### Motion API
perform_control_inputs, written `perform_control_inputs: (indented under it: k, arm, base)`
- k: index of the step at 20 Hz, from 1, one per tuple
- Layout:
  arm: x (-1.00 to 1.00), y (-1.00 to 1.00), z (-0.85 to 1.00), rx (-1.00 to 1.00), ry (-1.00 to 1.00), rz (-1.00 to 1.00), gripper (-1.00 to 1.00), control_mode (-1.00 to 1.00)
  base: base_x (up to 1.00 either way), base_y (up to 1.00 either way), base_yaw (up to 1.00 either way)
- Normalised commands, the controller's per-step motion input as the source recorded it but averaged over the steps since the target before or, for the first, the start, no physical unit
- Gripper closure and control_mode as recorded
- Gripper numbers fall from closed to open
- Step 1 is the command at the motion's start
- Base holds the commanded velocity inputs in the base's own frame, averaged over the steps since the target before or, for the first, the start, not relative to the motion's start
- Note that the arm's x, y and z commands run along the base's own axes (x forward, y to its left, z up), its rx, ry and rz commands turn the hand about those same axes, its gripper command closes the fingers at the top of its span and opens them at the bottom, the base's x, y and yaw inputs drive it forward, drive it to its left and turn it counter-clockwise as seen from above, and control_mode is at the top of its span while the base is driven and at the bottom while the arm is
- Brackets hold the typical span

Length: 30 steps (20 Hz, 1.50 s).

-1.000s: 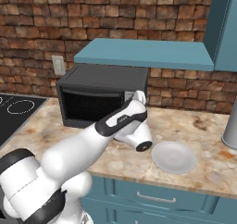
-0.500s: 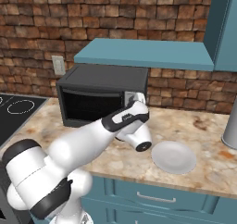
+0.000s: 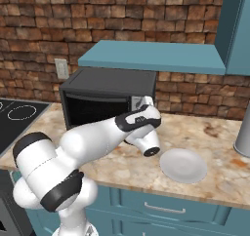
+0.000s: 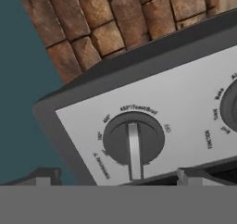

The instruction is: Pull the toaster oven rack outwards. Pick up the baguette from the plate and place it on the toaster oven rack. Close the toaster oven door fully and set the temperature to the lowest setting.

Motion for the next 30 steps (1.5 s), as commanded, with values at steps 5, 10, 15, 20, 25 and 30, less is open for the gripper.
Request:
perform_control_inputs:
  k: [5, 10, 15, 20, 25, 30]
  arm:
    - [0.1, -0.01, -0.07, -0.02, -0.04, 0.0, -1.0, -1.0]
    - [0.0, -0.09, -0.09, -0.03, -0.05, 0.0, -1.0, -1.0]
    - [0.08, -0.04, 0.0, -0.02, -0.08, 0.0, -1.0, -1.0]
    - [0.09, 0.0, 0.0, -0.02, -0.08, 0.0, -1.0, -1.0]
    - [0.06, 0.0, 0.0, -0.03, -0.09, 0.0, 1.0, -1.0]
    - [0.19, 0.0, 0.0, -0.02, -0.07, 0.0, 1.0, -1.0]
  base:
    - [0.0, 0.0, 0.0]
    - [0.0, 0.0, 0.0]
    - [0.0, 0.0, 0.0]
    - [0.0, 0.0, 0.0]
    - [0.0, 0.0, 0.0]
    - [0.0, 0.0, 0.0]
